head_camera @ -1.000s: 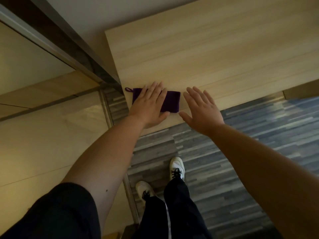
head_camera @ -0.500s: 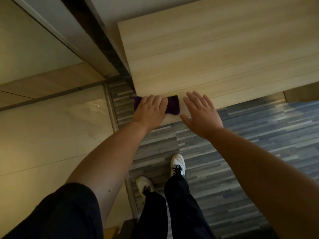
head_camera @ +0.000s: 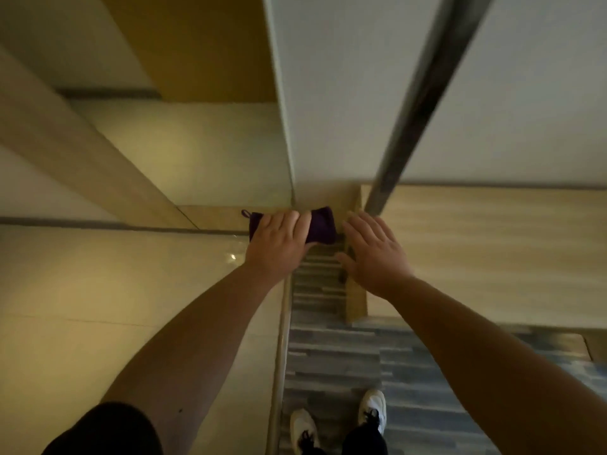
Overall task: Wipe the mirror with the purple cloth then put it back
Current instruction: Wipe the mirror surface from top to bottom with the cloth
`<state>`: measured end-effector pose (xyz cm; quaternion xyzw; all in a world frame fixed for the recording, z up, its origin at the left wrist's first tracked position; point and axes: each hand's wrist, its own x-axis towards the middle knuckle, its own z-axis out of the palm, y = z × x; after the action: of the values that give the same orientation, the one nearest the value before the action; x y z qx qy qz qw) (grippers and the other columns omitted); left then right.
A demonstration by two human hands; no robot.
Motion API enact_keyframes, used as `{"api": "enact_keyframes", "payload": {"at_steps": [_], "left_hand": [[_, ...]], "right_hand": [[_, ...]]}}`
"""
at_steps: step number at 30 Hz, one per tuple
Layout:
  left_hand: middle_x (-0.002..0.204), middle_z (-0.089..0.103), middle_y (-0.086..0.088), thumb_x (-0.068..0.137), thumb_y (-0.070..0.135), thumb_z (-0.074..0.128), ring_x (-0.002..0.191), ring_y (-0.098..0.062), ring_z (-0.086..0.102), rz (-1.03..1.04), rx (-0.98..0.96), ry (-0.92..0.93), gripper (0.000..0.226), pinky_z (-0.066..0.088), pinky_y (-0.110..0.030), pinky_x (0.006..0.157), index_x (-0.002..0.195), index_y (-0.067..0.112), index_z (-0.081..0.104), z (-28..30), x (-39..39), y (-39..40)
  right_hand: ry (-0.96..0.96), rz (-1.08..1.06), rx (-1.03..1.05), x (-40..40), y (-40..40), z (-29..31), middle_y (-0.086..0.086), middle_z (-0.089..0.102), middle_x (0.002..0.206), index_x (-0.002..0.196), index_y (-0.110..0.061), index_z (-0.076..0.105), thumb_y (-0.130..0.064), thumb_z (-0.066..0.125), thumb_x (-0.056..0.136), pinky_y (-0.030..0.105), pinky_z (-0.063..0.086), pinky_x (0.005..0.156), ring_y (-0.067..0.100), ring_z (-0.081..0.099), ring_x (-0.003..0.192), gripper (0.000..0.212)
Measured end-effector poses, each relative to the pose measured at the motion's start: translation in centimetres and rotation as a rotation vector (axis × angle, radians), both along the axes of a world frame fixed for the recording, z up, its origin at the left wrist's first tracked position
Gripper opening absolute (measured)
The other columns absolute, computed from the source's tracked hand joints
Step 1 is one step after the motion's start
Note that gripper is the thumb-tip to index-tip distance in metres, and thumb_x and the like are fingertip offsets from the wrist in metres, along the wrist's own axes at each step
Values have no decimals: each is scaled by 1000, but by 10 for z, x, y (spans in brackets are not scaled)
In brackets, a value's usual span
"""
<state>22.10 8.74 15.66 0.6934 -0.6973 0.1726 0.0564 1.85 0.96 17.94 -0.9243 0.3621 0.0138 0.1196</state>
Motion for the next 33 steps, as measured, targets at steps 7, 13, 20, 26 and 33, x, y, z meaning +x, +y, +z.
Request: {"api": "enact_keyframes", "payload": {"at_steps": [7, 13, 20, 26, 33], "left_hand": [[111, 59, -13, 98, 46, 48, 96, -31, 56, 132, -214, -88, 53, 43, -42, 83, 131, 5, 51, 143, 116, 31], [110, 59, -10, 97, 47, 45, 95, -31, 56, 247, -343, -229, 54, 41, -42, 83, 131, 6, 52, 249, 188, 53], [108, 59, -11, 94, 49, 57, 92, -31, 57, 319, -548, -373, 58, 42, -42, 81, 132, 5, 50, 371, 249, 41], [109, 60, -12, 96, 49, 50, 93, -32, 57, 300, -687, -455, 58, 43, -43, 82, 132, 4, 53, 449, 286, 5], [109, 60, -11, 93, 47, 50, 93, -31, 57, 345, -806, -478, 58, 42, -43, 82, 131, 4, 52, 526, 347, -36]], "right_hand": [[-81, 80, -240, 118, 4, 126, 1, 2, 165, 157, -20, 8, -57, 20, 102, 38, -15, 118, 12, -18, 144, 67], [-227, 147, -435, 186, 0, 230, 5, 15, 164, 155, -15, 19, -54, 25, 101, 40, -10, 120, 19, -2, 151, 67], [-371, 196, -674, 238, -36, 347, 7, 22, 162, 154, -14, 25, -53, 24, 100, 44, -3, 122, 22, 5, 151, 66], [-499, 211, -788, 287, -71, 426, 10, 28, 160, 151, -11, 34, -55, 16, 95, 46, 0, 122, 25, 12, 151, 74], [-556, 257, -934, 362, -119, 506, 13, 39, 153, 145, -8, 43, -51, 33, 97, 47, 6, 122, 31, 24, 147, 65]]}}
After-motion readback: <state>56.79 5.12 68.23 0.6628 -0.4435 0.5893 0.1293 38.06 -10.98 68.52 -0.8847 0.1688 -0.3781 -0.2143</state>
